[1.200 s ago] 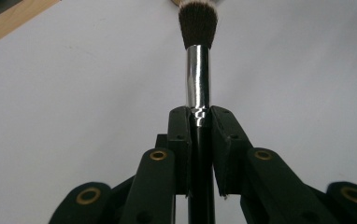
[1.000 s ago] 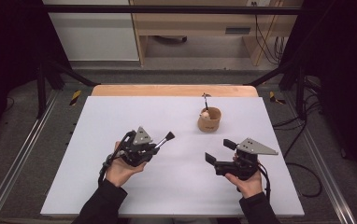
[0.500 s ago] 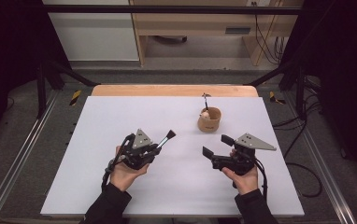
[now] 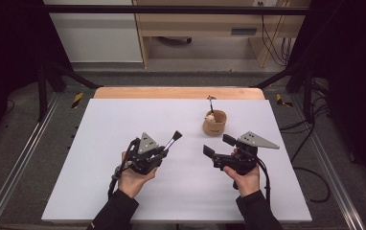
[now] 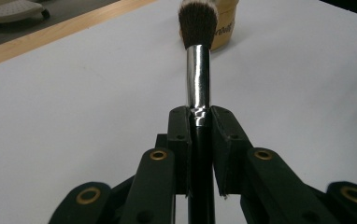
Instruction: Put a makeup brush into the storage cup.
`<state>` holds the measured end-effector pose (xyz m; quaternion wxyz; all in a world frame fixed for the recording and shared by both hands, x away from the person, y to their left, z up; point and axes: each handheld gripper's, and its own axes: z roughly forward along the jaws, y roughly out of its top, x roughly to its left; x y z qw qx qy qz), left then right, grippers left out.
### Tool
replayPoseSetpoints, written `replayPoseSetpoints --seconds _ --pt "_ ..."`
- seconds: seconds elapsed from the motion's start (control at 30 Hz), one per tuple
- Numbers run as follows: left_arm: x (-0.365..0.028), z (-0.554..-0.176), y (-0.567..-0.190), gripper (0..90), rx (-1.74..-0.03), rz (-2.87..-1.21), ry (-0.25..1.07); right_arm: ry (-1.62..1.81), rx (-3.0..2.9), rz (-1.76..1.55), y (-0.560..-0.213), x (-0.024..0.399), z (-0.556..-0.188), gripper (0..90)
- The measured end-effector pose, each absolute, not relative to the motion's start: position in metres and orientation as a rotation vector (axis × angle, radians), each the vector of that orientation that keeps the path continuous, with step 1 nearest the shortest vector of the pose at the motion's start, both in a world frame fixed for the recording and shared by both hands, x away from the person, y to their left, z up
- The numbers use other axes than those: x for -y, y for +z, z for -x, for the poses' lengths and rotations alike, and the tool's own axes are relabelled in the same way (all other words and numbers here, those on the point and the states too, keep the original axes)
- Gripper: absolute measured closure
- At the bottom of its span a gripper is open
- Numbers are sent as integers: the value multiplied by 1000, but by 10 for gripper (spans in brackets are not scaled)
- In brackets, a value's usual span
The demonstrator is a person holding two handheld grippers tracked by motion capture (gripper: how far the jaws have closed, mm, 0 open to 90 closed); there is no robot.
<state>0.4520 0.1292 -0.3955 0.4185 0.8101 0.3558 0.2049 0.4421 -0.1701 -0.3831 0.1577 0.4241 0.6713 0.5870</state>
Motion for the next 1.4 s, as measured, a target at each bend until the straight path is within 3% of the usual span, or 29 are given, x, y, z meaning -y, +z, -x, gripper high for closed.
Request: replayPoseSetpoints --seconds 1.4 --pt "-104 -429 -399 784 -887 -1899 544 1800 -1965 -1345 -393 134 -446 155"
